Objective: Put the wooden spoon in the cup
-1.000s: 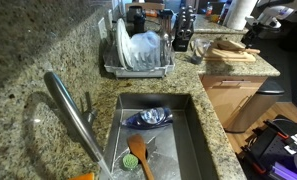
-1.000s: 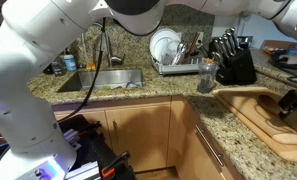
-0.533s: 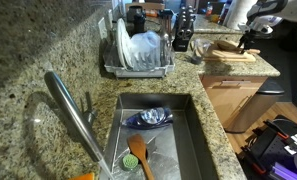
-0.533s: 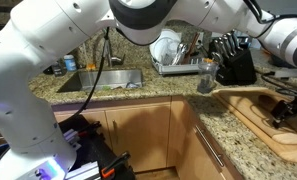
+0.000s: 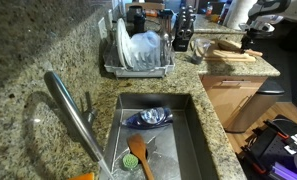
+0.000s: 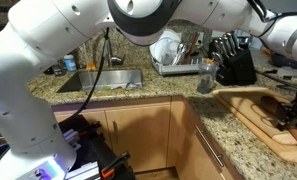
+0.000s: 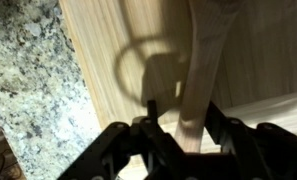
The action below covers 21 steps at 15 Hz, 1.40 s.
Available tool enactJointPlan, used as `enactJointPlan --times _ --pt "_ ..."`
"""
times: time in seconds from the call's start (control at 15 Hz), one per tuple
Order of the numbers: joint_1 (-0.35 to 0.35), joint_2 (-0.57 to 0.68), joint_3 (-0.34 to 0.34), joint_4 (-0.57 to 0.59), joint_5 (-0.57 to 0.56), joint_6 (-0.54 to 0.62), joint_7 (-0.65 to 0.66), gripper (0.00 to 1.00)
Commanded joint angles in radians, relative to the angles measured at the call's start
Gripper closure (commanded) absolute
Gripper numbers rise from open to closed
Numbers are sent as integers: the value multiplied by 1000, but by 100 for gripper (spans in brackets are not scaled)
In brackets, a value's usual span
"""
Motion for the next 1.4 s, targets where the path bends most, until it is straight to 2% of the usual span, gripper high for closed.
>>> enactJointPlan --times 0.0,0.13,0.2,0.27,0.67,0.93,1.13,1.2,1.33 --pt "-41 76 37 67 -41 -26 63 81" --pt "-54 87 53 92 -28 -28 118 95" --pt "-64 90 65 106 -19 -30 140 97" --pt "-82 87 90 119 9 -25 157 94" --pt "-145 -38 138 19 252 37 135 94" --pt "-153 -124 163 -36 371 158 28 94" --pt "-168 -188 184 -74 443 193 -75 94" --pt "-147 -108 150 29 398 157 2 75" --pt "-151 -143 155 5 415 161 -23 75"
